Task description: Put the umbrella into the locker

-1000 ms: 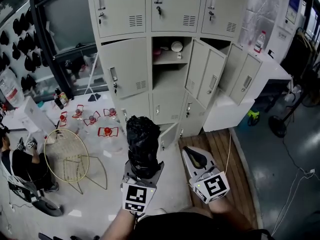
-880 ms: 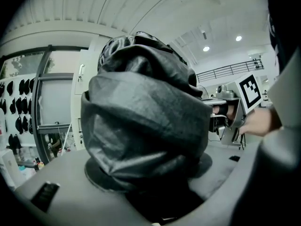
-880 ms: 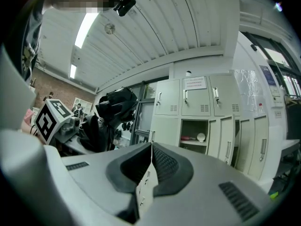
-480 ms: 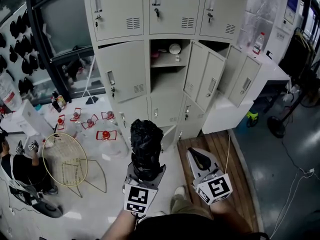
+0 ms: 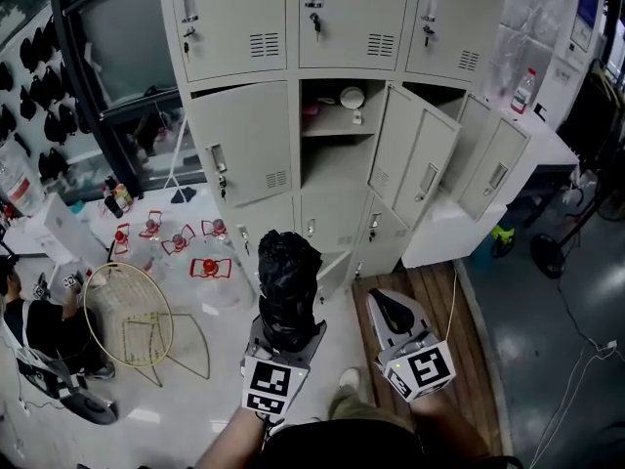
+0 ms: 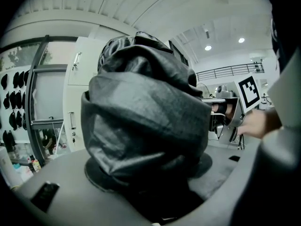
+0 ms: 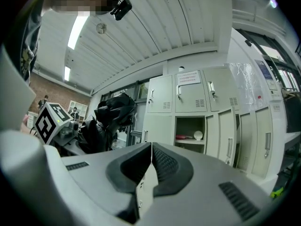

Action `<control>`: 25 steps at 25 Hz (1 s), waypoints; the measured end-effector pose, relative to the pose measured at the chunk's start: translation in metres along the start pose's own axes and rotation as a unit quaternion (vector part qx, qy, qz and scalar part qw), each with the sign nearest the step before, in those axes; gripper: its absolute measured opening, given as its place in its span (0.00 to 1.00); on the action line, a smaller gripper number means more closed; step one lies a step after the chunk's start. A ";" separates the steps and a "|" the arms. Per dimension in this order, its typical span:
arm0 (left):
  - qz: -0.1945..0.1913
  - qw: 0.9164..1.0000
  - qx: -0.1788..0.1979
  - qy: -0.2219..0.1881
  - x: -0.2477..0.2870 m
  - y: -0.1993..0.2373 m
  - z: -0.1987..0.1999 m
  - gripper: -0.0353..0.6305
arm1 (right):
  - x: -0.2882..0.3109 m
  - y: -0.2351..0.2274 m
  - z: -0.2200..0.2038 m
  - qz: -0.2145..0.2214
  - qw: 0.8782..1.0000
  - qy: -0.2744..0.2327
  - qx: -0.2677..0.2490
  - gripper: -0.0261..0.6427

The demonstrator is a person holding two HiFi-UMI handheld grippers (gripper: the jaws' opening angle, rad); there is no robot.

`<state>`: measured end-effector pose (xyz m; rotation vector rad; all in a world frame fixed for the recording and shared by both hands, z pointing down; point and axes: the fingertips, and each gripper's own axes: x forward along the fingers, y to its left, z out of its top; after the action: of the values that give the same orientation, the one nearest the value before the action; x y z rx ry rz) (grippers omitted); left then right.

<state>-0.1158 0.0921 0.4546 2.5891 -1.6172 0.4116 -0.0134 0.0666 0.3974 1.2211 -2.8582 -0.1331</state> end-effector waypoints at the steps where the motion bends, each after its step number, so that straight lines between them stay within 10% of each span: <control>1: -0.001 1.000 -0.001 0.001 0.004 0.002 0.000 0.51 | 0.004 -0.002 -0.001 0.001 1.000 0.001 0.001 0.08; 25: 0.012 0.999 -0.010 0.029 0.091 0.045 0.020 0.51 | 0.090 -0.064 -0.005 0.047 0.999 0.004 0.014 0.08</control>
<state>-0.1146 -0.0114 0.4551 2.5197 -1.6273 0.4648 -0.0294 -0.0424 0.3961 1.0870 -2.9132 -0.0865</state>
